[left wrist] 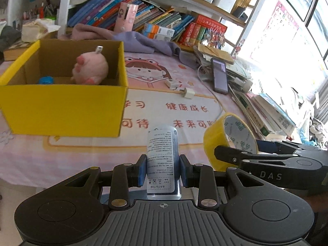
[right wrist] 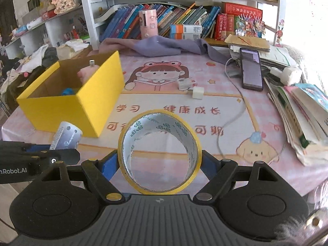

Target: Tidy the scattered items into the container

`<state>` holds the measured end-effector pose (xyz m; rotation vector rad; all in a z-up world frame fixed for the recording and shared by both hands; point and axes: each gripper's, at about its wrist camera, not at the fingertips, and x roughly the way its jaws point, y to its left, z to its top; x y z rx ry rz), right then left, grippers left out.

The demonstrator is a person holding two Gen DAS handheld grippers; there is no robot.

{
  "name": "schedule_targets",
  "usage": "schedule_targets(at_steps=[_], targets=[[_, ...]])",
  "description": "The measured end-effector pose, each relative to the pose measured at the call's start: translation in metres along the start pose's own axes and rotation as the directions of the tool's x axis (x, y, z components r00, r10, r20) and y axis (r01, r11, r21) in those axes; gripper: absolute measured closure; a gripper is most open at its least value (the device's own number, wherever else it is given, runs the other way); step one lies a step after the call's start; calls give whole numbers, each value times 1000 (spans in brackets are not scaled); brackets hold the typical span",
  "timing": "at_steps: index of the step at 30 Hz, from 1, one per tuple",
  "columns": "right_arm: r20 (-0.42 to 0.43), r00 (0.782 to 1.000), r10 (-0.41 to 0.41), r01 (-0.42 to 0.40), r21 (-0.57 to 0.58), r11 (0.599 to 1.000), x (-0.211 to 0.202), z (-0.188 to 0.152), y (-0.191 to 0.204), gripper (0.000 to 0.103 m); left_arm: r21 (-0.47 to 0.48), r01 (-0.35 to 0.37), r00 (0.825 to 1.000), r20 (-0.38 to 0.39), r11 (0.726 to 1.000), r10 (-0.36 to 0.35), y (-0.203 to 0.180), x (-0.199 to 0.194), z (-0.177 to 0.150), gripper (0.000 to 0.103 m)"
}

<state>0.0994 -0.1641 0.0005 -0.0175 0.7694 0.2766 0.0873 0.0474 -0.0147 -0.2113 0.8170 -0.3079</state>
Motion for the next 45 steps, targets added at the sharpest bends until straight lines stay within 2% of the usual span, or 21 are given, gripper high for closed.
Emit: schedule_targets(at_steps=[10, 25, 32, 37, 45], targets=[[-3, 998, 57, -57, -54, 997, -21, -15, 46, 23, -56, -25, 999, 44, 998, 27, 27, -40, -24, 72], [-13, 978, 208, -205, -229, 952, -22, -9, 122, 23, -206, -125, 981, 124, 971, 152, 80, -91, -44, 72], [-7, 969, 246, -238, -281, 930, -18, -3, 143, 23, -228, -152, 970, 151, 962, 189, 94, -102, -42, 72], [27, 966, 256, -236, -304, 923, -17, 6, 153, 23, -231, -166, 965, 163, 959, 206, 102, -105, -36, 72], [60, 966, 252, -221, -317, 922, -2, 32, 158, 23, -208, -169, 956, 202, 963, 211, 112, -100, -7, 72]])
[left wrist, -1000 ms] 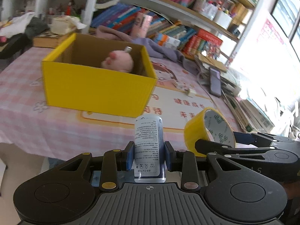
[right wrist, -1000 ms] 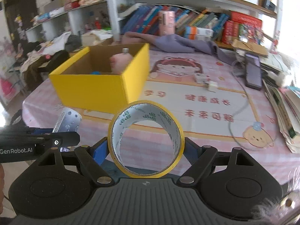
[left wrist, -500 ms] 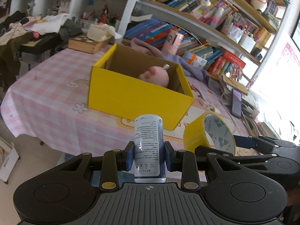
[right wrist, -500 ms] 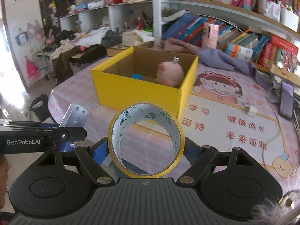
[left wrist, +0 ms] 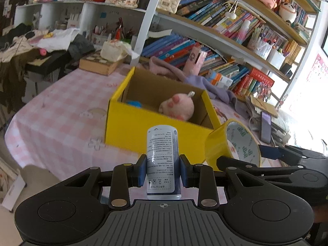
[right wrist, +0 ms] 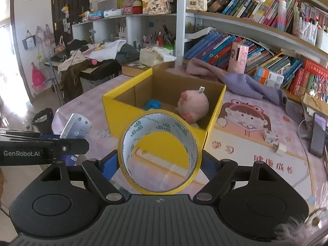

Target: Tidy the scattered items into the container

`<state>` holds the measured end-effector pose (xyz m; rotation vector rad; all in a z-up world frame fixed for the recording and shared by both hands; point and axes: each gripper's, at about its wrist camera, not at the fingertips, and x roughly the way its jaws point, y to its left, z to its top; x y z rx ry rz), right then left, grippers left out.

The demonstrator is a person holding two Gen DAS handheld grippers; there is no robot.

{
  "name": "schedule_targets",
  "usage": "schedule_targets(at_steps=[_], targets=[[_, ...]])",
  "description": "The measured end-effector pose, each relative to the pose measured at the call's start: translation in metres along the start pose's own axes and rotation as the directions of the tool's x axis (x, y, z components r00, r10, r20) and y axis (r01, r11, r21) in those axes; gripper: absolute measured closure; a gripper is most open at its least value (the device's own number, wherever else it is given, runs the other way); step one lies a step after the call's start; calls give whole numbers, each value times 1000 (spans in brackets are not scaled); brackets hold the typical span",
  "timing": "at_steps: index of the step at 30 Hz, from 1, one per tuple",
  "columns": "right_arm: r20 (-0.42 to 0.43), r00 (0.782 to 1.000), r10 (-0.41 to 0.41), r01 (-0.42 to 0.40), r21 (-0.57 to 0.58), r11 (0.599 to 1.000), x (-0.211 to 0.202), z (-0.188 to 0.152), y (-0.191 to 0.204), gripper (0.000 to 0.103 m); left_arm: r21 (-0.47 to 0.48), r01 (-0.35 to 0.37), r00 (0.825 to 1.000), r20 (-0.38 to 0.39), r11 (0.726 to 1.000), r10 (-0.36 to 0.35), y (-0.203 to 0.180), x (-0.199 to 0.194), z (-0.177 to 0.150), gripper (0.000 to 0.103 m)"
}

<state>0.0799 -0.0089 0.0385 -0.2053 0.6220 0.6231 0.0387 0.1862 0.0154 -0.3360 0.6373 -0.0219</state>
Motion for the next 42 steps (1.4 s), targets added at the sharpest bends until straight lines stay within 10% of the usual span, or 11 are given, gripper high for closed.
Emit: schedule_targets(at_steps=[26, 34, 42], targets=[[9, 995, 100, -100, -39, 994, 134, 109, -61, 23, 124, -75, 997, 28, 990, 72, -2, 130, 138, 72], [-156, 961, 229, -236, -29, 971, 193, 117, -59, 23, 167, -48, 991, -117, 985, 68, 4, 195, 175, 72], [-328, 907, 263, -279, 0, 960, 250, 121, -59, 22, 282, -54, 942, -305, 958, 143, 6, 264, 174, 72]])
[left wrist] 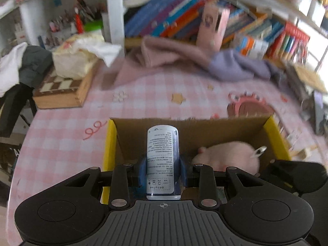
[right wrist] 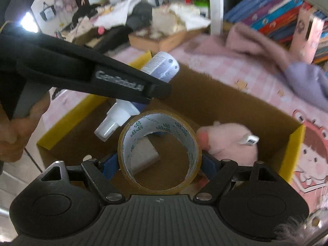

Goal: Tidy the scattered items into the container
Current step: 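Lower the tape roll and bottle into the box and open both tools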

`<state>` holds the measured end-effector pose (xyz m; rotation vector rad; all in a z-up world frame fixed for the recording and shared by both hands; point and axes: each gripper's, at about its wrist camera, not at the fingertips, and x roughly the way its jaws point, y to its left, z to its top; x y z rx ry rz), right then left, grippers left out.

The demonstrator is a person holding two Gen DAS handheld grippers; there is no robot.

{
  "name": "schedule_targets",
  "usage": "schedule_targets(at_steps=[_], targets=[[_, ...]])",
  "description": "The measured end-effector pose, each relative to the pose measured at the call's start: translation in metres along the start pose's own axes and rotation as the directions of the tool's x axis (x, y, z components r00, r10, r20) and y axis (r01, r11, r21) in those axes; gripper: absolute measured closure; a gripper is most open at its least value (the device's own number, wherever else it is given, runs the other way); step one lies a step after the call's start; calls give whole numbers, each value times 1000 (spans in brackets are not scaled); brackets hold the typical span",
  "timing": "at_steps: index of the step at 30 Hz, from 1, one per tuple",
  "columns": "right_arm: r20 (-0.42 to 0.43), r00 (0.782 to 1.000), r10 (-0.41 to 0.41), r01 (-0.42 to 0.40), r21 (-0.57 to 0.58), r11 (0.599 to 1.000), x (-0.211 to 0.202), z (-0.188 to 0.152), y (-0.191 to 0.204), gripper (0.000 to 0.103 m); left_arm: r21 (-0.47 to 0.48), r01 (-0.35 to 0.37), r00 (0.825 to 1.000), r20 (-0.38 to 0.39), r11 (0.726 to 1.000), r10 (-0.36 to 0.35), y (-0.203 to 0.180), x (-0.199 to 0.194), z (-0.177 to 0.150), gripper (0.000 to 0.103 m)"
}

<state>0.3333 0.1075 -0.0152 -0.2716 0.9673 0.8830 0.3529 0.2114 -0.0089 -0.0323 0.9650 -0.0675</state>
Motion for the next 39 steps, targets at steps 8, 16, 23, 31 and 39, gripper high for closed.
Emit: schedule_targets(at_steps=[8, 16, 23, 31, 39], targets=[[-98, 995, -7, 1, -61, 998, 28, 7, 5, 22, 179, -45, 995, -83, 983, 60, -14, 30, 10, 72], [-89, 996, -10, 4, -65, 998, 26, 6, 8, 21, 235, -51, 992, -101, 971, 77, -23, 39, 4, 65], [-60, 998, -19, 17, -36, 999, 19, 5, 5, 20, 250, -69, 998, 32, 966, 63, -31, 7, 0, 34], [52, 998, -31, 31, -8, 999, -19, 3, 8, 21, 171, -105, 981, 178, 980, 74, -27, -47, -3, 28], [196, 976, -94, 101, -28, 995, -69, -10, 22, 20, 141, -120, 963, 258, 983, 81, -39, -92, -22, 21]])
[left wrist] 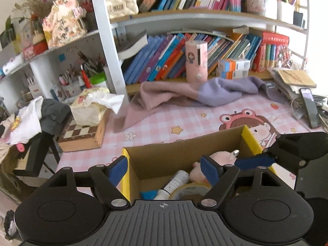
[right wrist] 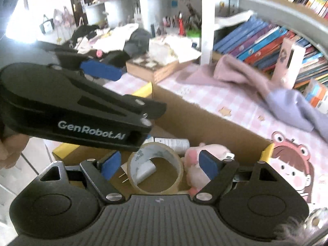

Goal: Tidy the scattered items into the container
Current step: 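Lower the tape roll and bottle into the box and open both tools, then raise both open tools out of the yellow box and back away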

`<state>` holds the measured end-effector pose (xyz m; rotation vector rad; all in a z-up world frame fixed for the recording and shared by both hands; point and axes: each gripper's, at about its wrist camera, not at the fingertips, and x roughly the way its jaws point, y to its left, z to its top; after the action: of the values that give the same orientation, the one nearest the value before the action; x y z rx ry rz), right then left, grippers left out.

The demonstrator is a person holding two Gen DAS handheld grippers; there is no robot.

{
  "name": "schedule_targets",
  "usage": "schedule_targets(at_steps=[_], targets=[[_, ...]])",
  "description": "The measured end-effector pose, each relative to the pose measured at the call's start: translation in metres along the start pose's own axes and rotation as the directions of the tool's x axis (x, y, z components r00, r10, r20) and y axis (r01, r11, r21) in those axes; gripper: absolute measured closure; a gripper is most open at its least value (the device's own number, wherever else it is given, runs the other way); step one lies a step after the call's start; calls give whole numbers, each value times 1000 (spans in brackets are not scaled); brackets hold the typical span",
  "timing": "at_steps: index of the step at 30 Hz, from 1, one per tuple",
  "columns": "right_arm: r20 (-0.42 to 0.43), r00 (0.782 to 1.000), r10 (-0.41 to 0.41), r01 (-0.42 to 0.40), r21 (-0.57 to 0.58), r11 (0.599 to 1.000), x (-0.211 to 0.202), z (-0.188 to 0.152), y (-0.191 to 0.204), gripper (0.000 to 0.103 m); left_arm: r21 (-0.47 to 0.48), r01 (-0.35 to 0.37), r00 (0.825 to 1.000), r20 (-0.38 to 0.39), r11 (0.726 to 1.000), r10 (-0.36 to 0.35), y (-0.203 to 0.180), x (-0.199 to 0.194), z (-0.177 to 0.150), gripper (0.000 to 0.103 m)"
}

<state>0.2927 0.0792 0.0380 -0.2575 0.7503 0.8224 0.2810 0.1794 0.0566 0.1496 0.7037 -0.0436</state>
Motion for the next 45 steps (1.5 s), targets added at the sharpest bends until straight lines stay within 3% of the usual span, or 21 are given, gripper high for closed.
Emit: schedule_targets(at_steps=[15, 24, 34, 45], targets=[[100, 984, -150, 145, 50, 988, -69, -41, 18, 19, -56, -14, 996, 82, 998, 19, -17, -78, -41, 13], [194, 952, -236, 221, 94, 971, -109, -79, 43, 19, -143, -48, 992, 111, 989, 64, -24, -123, -85, 12], [204, 927, -313, 298, 104, 949, -142, -122, 57, 20, -187, -45, 992, 104, 981, 65, -42, -150, -121, 12], [165, 916, -367, 343, 159, 926, -161, -173, 71, 21, -304, -40, 996, 66, 952, 63, -57, -164, -162, 12]])
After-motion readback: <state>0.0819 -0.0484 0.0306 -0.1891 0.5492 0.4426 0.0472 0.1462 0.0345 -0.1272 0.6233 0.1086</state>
